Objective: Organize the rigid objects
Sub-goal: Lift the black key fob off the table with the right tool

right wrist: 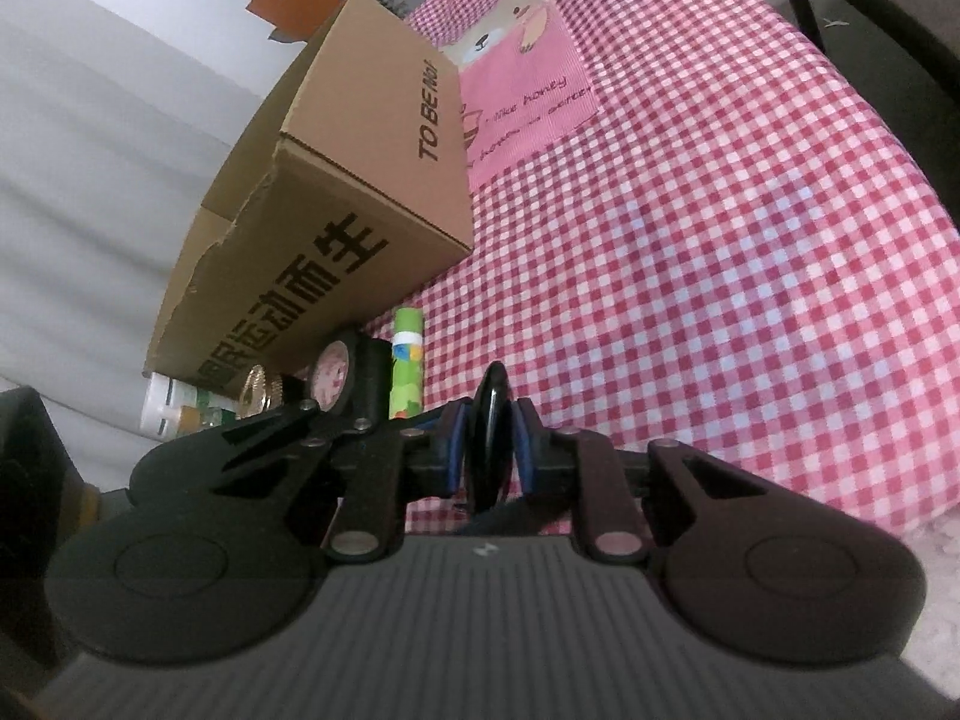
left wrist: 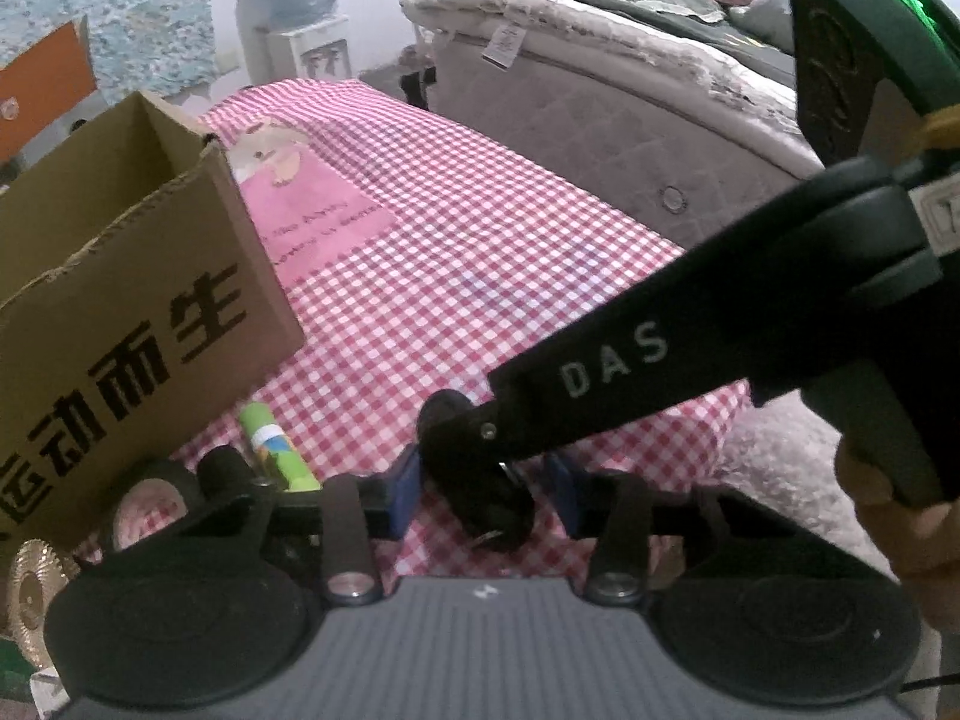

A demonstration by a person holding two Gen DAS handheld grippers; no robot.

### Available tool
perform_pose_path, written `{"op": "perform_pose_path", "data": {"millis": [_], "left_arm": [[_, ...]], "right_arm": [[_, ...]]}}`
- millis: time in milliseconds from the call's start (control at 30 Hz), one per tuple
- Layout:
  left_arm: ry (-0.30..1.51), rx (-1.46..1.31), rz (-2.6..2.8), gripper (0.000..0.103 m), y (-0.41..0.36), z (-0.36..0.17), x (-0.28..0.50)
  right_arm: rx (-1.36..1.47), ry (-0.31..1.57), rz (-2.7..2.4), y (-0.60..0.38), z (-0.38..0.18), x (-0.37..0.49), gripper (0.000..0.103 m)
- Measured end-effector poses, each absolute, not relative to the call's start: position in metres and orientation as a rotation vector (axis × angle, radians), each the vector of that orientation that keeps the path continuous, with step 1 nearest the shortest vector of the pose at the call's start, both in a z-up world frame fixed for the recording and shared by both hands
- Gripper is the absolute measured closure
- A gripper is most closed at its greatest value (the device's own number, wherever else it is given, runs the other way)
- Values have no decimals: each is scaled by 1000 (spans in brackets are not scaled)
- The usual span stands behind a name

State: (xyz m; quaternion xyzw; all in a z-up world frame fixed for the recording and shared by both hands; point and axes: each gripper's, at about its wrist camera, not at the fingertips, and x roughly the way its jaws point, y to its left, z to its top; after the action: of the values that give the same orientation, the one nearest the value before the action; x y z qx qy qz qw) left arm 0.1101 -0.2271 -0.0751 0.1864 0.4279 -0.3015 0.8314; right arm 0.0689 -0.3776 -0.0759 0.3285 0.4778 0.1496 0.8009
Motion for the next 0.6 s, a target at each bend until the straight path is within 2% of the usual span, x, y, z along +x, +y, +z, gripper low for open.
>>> {"op": "perform_pose_path", "data": {"millis": [133, 300, 600], "left_arm": [[905, 397, -625, 65, -226, -74, 109], [882, 403, -611, 65, -223, -66, 102], [726, 377, -586, 65, -196, -9, 72]], "right_arm": [[725, 1012, 325, -380, -76, 64, 88], [730, 995, 324, -374, -70, 62, 88], [632, 868, 340, -344, -9, 45, 88]]}}
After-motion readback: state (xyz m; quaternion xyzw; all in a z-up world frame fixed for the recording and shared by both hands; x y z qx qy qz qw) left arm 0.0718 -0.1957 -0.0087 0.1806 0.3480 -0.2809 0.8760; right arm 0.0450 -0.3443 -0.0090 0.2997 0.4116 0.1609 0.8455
